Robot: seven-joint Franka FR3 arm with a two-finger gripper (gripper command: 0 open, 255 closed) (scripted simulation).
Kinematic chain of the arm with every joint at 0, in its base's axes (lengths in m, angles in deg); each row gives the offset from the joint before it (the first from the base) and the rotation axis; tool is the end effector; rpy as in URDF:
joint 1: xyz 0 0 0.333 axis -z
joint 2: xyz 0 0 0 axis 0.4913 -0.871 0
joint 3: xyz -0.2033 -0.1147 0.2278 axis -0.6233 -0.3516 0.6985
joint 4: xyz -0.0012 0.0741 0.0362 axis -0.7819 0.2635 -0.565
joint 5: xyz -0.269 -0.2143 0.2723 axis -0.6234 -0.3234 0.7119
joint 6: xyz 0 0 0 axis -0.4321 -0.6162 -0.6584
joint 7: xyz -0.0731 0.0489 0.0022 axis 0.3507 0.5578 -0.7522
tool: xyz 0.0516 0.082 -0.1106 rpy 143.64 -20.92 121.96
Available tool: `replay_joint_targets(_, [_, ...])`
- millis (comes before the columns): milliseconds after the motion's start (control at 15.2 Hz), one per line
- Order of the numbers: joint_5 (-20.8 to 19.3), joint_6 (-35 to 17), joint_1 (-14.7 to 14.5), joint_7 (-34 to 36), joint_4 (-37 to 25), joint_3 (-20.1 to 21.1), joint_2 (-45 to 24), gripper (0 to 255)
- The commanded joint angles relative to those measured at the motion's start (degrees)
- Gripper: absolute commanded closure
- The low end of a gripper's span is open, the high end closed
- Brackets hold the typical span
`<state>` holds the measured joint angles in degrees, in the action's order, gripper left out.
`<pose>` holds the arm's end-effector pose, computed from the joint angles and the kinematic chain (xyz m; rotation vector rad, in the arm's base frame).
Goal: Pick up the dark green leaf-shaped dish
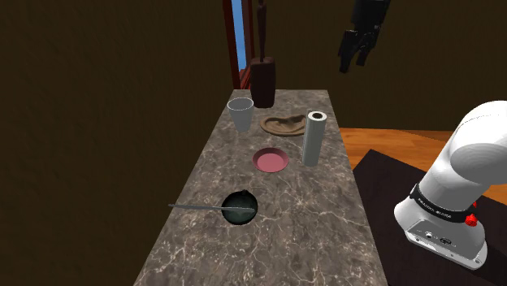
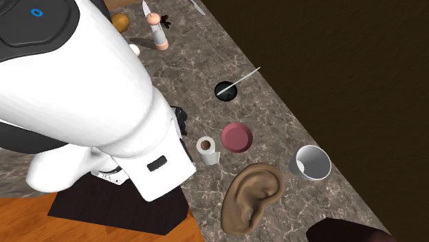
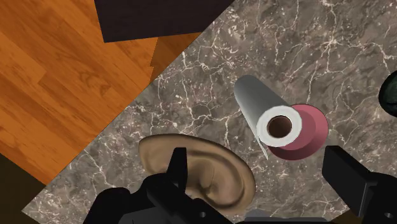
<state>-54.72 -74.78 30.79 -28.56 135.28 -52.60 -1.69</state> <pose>0.3618 -0.0068 0.5414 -3.0971 0.1065 -0.0689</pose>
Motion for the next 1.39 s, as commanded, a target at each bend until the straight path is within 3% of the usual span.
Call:
replay_joint_targets(0, [0.0,0.0,0.0,0.0,0.0,0.0,0.0,0])
replay_joint_targets(792, [5.15,-15.67,-5.11,11.8,5.23,13.35,-10.81,0])
replay_joint_targets(1320, [4.6,-26.03,-6.81,20.86,3.04,22.37,-23.97,0])
